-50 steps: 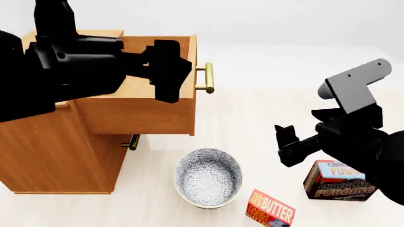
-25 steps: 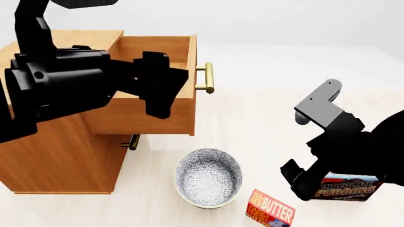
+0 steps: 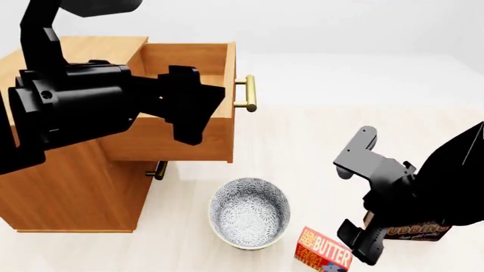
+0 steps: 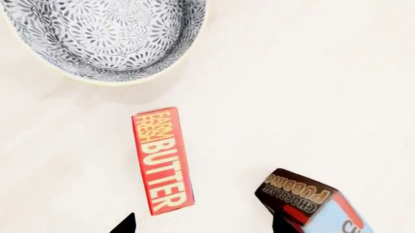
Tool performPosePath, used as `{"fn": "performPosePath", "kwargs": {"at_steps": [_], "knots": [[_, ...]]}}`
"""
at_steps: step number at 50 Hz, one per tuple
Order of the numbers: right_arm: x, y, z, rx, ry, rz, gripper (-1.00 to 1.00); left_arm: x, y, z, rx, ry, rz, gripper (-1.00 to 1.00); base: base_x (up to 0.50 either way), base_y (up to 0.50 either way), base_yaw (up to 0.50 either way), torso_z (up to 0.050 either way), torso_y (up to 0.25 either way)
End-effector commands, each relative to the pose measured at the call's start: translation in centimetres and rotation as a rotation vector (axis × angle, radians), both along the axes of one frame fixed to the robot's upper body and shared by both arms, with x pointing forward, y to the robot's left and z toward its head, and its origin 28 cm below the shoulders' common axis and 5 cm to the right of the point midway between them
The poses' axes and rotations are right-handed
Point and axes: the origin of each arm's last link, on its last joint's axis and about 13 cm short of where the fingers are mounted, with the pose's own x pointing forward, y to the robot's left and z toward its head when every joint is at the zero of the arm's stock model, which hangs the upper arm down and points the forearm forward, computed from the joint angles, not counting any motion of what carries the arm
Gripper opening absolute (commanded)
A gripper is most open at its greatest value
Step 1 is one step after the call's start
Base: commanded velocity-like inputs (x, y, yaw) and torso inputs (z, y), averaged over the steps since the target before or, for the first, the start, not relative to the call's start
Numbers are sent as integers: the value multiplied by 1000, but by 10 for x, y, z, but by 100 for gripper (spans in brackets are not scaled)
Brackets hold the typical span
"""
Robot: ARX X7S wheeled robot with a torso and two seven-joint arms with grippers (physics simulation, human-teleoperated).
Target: Put the butter at the back in the top drawer of the cabinet and close it.
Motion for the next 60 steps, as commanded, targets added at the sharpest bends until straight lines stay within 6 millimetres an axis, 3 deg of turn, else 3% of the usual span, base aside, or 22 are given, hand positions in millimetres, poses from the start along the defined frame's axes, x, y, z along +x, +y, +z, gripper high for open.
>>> {"fn": "performPosePath", "kwargs": {"at_steps": [1,26,60], "knots": [[5,1,-19,-46,68,53,100,2,1,-2,-10,10,2,100,0,0,0,0,0],[18,4,-54,-82,159,111,100,5,2,-7,-17,25,-4,100,0,0,0,0,0],[31,6,-84,-89,216,137,100,10,1,-13,-18,47,-14,100,0,0,0,0,0]]}}
